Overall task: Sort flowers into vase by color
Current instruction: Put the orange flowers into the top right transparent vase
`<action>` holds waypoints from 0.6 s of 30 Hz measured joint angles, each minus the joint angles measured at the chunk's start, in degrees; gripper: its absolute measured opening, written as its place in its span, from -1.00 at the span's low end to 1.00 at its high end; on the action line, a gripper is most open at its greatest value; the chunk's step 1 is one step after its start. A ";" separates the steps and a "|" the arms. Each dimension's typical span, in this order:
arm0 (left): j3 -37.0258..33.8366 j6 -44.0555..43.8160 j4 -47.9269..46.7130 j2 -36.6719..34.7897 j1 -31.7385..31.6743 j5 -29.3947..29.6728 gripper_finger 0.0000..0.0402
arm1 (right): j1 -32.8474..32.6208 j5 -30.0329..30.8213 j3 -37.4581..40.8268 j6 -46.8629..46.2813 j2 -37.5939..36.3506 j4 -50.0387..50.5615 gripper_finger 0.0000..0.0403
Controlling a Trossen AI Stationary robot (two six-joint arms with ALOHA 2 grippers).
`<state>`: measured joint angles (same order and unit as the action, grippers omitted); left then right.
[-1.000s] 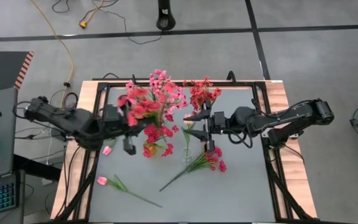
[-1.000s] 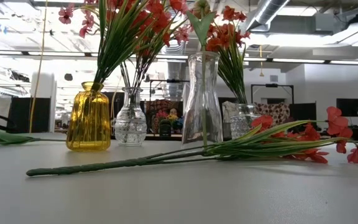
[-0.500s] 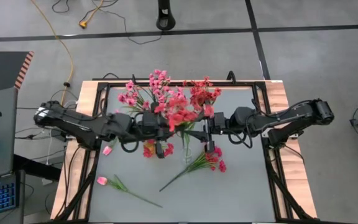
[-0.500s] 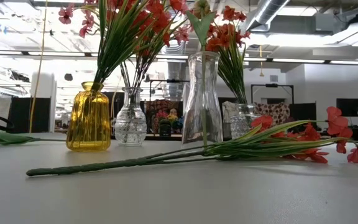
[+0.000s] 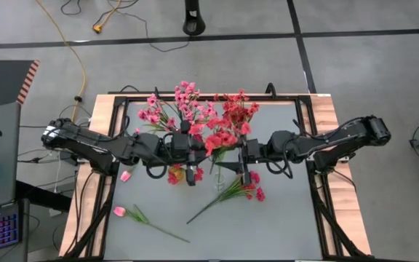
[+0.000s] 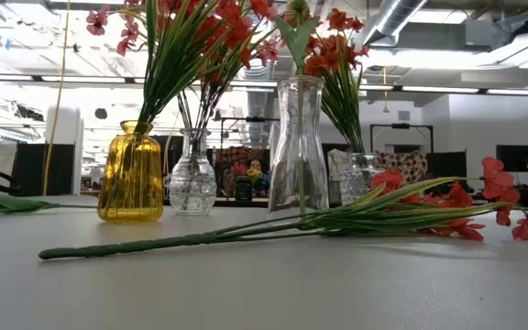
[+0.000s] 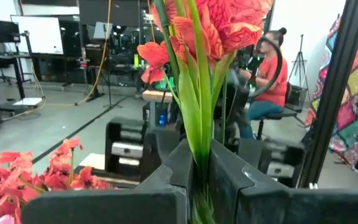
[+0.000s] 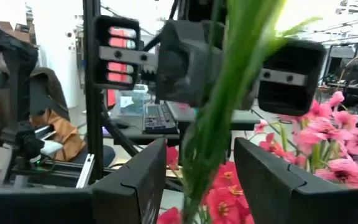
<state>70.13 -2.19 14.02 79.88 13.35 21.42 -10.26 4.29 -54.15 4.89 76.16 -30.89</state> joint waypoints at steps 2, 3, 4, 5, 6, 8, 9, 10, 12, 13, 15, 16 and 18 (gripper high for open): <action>0.00 -0.24 -0.26 0.02 0.00 -0.08 -0.91 | 0.01 0.00 0.00 0.00 0.00 -0.03 0.06; 0.00 -0.21 -0.24 0.02 0.00 -0.12 -0.91 | 0.02 0.00 0.00 0.00 0.00 0.00 0.06; 0.00 -0.09 -0.17 0.02 0.00 -0.12 -0.91 | 0.02 0.00 0.00 0.00 0.00 -0.01 0.06; 0.00 0.00 -0.17 0.02 0.00 -0.14 -0.91 | 0.02 0.00 0.00 0.00 0.02 -0.03 0.06; 0.00 0.00 -0.17 0.02 0.02 -0.14 -0.91 | 0.02 0.00 0.00 0.00 0.02 -0.13 0.06; 0.00 0.00 -0.24 0.02 0.04 -0.16 -0.91 | 0.07 0.00 0.00 0.02 0.02 -0.18 0.06; 0.00 0.00 -0.22 0.02 0.04 -0.16 -0.91 | 0.15 0.00 0.00 0.02 0.02 -0.20 0.06; 0.00 0.00 -0.20 0.02 0.04 -0.16 -0.91 | 0.17 0.00 0.00 -0.11 0.01 -0.21 0.06; -0.01 -0.25 -0.19 0.02 0.04 -0.16 -0.91 | 0.25 0.00 0.00 -0.55 0.02 -0.32 0.05; -0.01 -0.42 -0.19 0.02 0.04 -0.15 -0.91 | 0.26 0.00 0.00 -0.50 0.02 -0.34 0.03; -0.02 -0.42 -0.13 0.02 0.04 -0.14 -0.91 | 0.28 0.00 0.00 -0.50 0.02 -0.35 -0.04; -0.02 -0.42 -0.08 0.02 0.04 -0.14 -0.91 | 0.27 0.00 0.00 -0.49 0.02 -0.40 -0.08; -0.02 -0.46 -0.05 0.11 0.04 -0.14 -0.91 | 0.28 0.00 0.00 -0.48 0.02 -0.80 -0.18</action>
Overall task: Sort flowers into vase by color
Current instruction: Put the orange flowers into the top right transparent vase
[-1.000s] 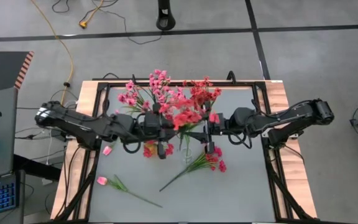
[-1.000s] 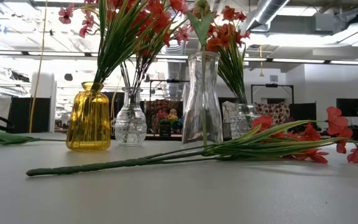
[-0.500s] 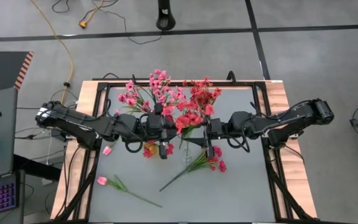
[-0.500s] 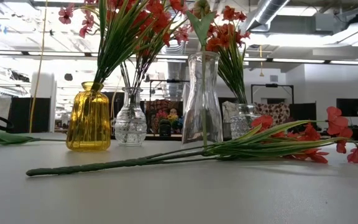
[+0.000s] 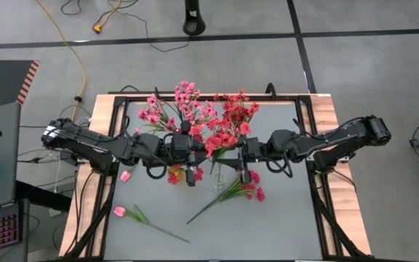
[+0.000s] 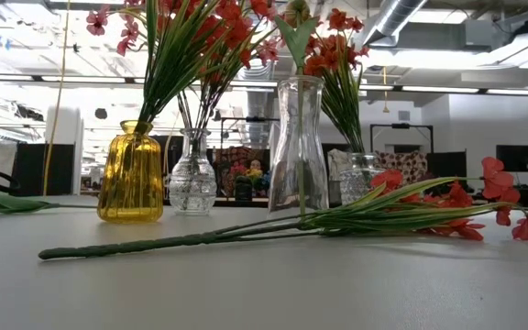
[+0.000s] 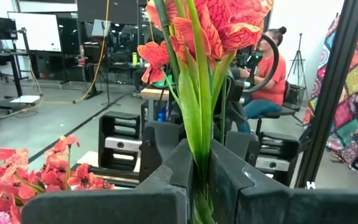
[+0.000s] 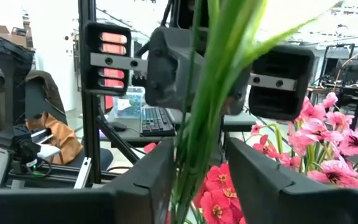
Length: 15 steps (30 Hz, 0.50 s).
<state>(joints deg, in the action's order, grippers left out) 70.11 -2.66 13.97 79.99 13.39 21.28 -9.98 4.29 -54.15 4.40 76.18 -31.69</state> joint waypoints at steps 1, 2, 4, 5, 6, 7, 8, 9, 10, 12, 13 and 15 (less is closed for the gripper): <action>0.02 0.00 0.53 0.42 -0.06 0.18 -0.91 | -0.02 0.00 0.00 0.00 0.00 -0.15 -0.23; 0.00 0.02 1.00 0.68 -0.17 0.28 -0.91 | -0.02 -0.01 0.00 0.01 0.00 -0.19 -0.28; -0.04 0.25 0.74 0.90 -0.24 0.11 -0.91 | -0.02 -0.02 0.00 0.02 -0.02 -0.10 -0.38; -0.03 0.35 1.14 1.44 -0.49 -0.03 -0.91 | 0.00 0.00 0.00 0.02 0.00 -0.10 -0.43; -0.02 0.39 1.68 1.73 -0.81 0.00 -0.91 | 0.00 0.00 0.00 0.01 -0.02 -0.02 -0.47; -0.02 0.37 1.67 1.85 -0.97 0.07 -0.91 | 0.00 0.06 0.02 0.00 -0.02 0.29 -0.52; -0.02 0.28 1.50 1.87 -1.01 -0.05 -0.91 | 0.00 0.07 0.04 0.00 -0.02 0.34 -0.56; -0.02 0.18 1.43 1.85 -1.05 -0.09 -0.91 | 0.04 0.04 0.04 -0.01 -0.01 0.39 -0.61; -0.02 0.01 1.44 1.85 -1.31 -0.40 -0.90 | 0.04 0.08 0.04 -0.02 0.00 0.54 -0.66; -0.02 -0.05 1.33 1.85 -1.42 -0.96 -0.88 | 0.02 0.15 0.04 -0.02 -0.04 0.90 -0.74; -0.02 -0.05 1.15 1.85 -1.43 -1.27 -0.87 | 0.02 0.11 0.04 0.00 -0.02 1.06 -0.77; -0.02 0.12 1.59 1.86 -1.51 -3.46 -0.84 | 0.00 0.09 0.04 0.07 -0.03 1.18 -0.81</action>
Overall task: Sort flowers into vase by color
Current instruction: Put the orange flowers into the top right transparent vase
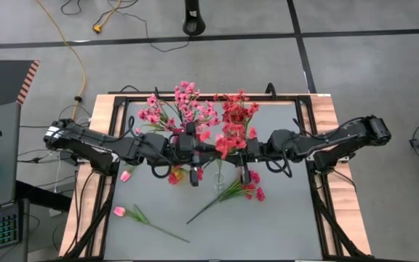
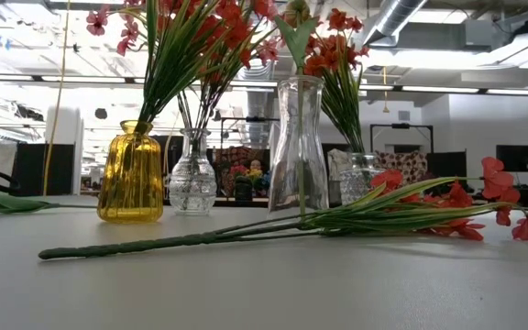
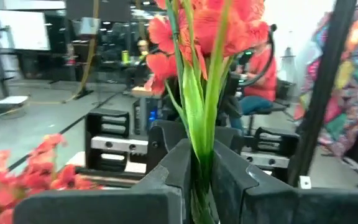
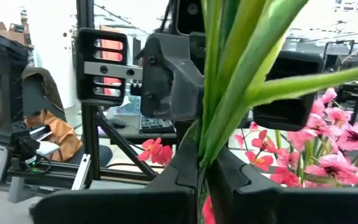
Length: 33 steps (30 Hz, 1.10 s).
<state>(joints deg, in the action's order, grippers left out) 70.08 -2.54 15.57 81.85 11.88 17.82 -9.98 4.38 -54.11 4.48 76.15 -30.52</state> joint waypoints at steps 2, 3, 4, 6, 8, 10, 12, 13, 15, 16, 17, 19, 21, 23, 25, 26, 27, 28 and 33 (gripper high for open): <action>0.00 0.10 0.03 0.02 -0.02 -2.33 -0.80 | -0.05 -0.08 0.00 0.06 -0.03 -0.06 -0.81; 0.00 0.42 0.03 0.02 0.00 -2.79 -0.78 | -0.07 -0.17 0.00 0.06 -0.16 0.20 -0.81; 0.00 1.02 0.01 0.02 0.00 -3.04 -0.75 | -0.11 -0.17 0.00 0.08 -0.30 0.46 -0.81; 0.00 2.33 0.05 0.02 -0.02 -3.27 -0.69 | -0.11 -0.15 0.00 0.08 -0.48 0.56 -0.79; 0.00 2.60 -0.20 -0.20 -0.02 -3.41 -0.61 | -0.16 -0.15 0.00 0.08 -1.48 2.42 -0.79; 0.00 2.29 -1.17 -0.75 0.00 -3.65 -0.52 | -0.16 0.19 -0.02 0.08 -2.50 3.94 -0.79; 0.00 2.33 -3.54 -2.21 0.00 -3.65 -0.43 | -0.17 1.13 -0.02 0.06 -4.02 6.65 -0.80; 0.00 2.31 -4.37 -3.16 0.00 -3.63 -0.39 | -0.15 1.78 -0.02 0.06 -4.80 7.50 -0.81; 0.00 2.33 -7.30 -5.32 0.00 -2.73 -0.33 | -0.15 2.45 -0.02 0.06 -6.96 10.16 -0.81; 0.07 2.33 -8.68 -6.39 0.01 -2.44 -0.31 | -0.13 3.03 -0.02 0.07 -8.08 10.97 -0.81; 0.10 2.35 -10.85 -7.49 0.02 -2.18 -0.29 | -0.13 3.40 -0.02 0.10 -9.27 11.93 -0.81; 0.09 2.35 -14.67 -9.43 0.02 -2.01 -0.27 | -0.13 3.42 -0.02 0.46 -12.13 15.05 -0.81; 0.07 2.05 -18.62 -11.33 0.06 -1.95 -0.27 | -0.15 3.41 -0.02 0.50 -14.91 18.08 -0.81; 0.09 0.62 -20.99 -12.79 0.12 -1.93 -0.28 | -0.15 3.41 -0.02 0.51 -17.80 21.75 -0.81; 0.07 -0.39 -23.63 -13.88 0.32 -1.90 -0.28 | -0.13 3.41 -0.02 0.50 -20.62 24.50 -0.81; 0.07 -0.81 -24.22 -14.13 0.39 -1.90 -0.28 | -0.13 3.43 -0.02 0.50 -21.94 26.04 -0.81; 0.09 -1.00 -24.87 -14.40 0.40 -1.90 -0.28 | -0.10 3.43 -0.02 0.50 -23.15 27.26 -0.81; 0.09 -1.06 -25.65 -14.51 0.46 -1.90 -0.28 | -0.09 3.43 -0.02 0.51 -24.24 28.44 -0.81; 0.07 -1.12 -27.61 -14.36 0.61 -2.10 -0.29 | 1.08 5.20 -0.04 1.49 -28.04 35.85 -0.81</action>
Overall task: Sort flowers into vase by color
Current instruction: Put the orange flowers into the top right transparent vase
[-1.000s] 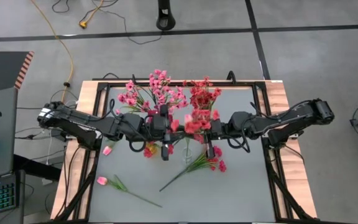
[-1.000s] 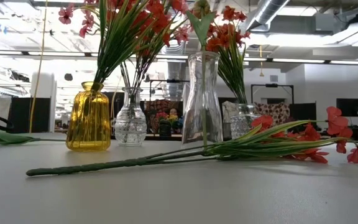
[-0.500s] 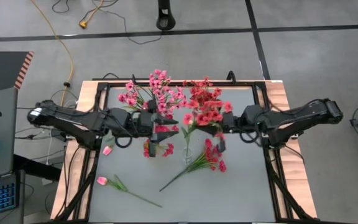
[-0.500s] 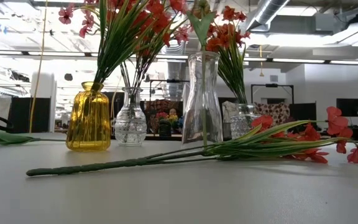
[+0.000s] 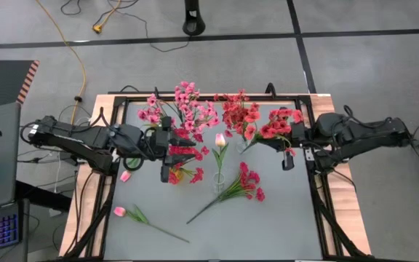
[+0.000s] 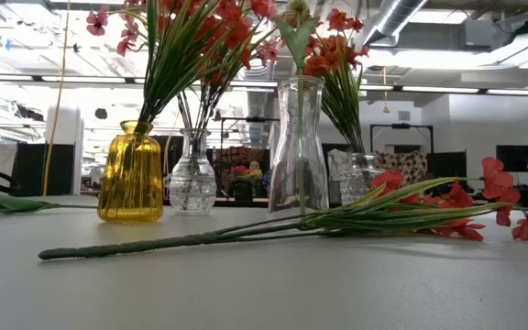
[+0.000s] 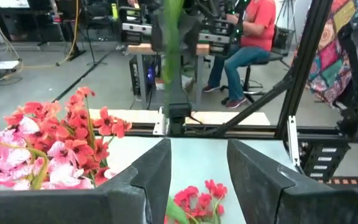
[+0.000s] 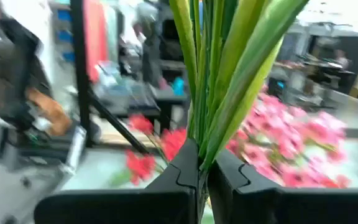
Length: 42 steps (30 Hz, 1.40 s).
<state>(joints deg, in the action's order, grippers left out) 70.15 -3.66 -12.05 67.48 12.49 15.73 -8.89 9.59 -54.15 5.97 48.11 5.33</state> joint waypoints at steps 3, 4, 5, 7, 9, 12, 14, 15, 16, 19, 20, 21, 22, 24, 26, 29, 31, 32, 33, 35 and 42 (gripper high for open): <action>-0.04 0.00 -1.92 0.05 0.00 -0.07 -0.29 | 1.55 3.86 0.78 -0.32 -0.35 2.70 -0.81; -0.04 0.00 -2.12 0.09 0.00 -0.07 -0.29 | 2.24 4.61 1.69 -0.64 -0.52 2.82 -0.81; -0.04 -0.02 -2.42 0.09 0.00 -0.07 -0.29 | 2.99 5.02 2.69 -1.01 -0.71 3.28 -0.81; -0.04 -0.02 -2.66 0.09 0.00 -0.07 -0.29 | 4.49 5.20 4.79 -1.41 -0.71 2.58 -0.81; -0.04 -0.15 -2.69 0.09 0.00 -0.08 -0.29 | 6.12 5.22 7.43 -1.46 -0.85 1.32 -0.81; -0.04 -0.46 -2.67 0.09 0.00 -0.09 -0.29 | 8.51 5.74 11.55 -1.48 -1.02 -1.33 -0.81; -0.04 -0.46 -2.72 0.09 0.00 -0.10 -0.29 | 10.13 5.78 14.01 -1.46 -1.02 -3.72 -0.81; -0.04 -0.46 -2.70 0.09 0.00 -0.11 -0.29 | 10.92 5.77 15.20 -1.43 -1.03 -5.15 -0.81; -0.04 -0.46 -2.70 0.09 0.00 -0.11 -0.29 | 11.65 5.77 16.10 -1.40 -1.04 -5.74 -0.81; -0.04 -0.46 -2.70 0.09 0.00 -0.11 -0.29 | 13.73 5.77 18.69 -1.42 -1.03 -8.94 -0.81; -0.04 -0.47 -2.70 0.09 0.00 -0.11 -0.29 | 14.30 5.77 19.49 -1.38 -1.04 -9.82 -0.81; -0.04 -0.48 -2.70 0.09 0.00 -0.11 -0.29 | 14.76 5.77 20.12 -1.32 -1.04 -10.55 -0.80; -0.04 -0.47 -2.70 0.09 0.00 -0.13 -0.29 | 15.19 5.77 20.68 -1.21 -1.04 -11.34 -0.80; -0.04 -0.46 -2.72 0.09 0.00 -0.13 -0.29 | 15.66 5.78 21.83 -0.92 -1.04 -13.10 -0.80; -0.04 -0.47 -2.72 0.09 0.00 -0.13 -0.29 | 15.86 5.77 22.91 -0.98 -1.04 -14.72 -0.80; -0.04 -0.46 -2.72 0.09 0.00 -0.13 -0.29 | 15.81 5.77 23.61 -0.98 -1.03 -14.55 -0.80; -0.04 -0.46 -2.74 0.09 0.00 -0.13 -0.29 | 15.70 5.77 23.61 -0.95 -0.91 -14.68 -0.80; -0.04 -0.46 -2.76 0.09 0.00 -0.15 -0.29 | 15.70 5.77 23.61 -0.93 -0.91 -14.68 -0.80; -0.04 -0.47 -2.82 0.09 0.00 -0.15 -0.29 | 15.70 5.77 23.61 -0.93 -0.91 -14.68 -0.80; -0.04 -0.46 -3.08 0.09 0.00 -0.15 -0.29 | 15.70 5.77 23.61 -0.89 -0.91 -14.50 -0.80; -0.04 -1.46 -4.23 0.09 0.00 -0.20 -0.29 | 15.68 5.77 23.61 -0.89 -0.89 -14.01 -0.80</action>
<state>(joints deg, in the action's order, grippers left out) 70.11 -5.12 -16.27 67.57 12.49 15.53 6.79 15.35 -30.55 5.08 47.22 -8.68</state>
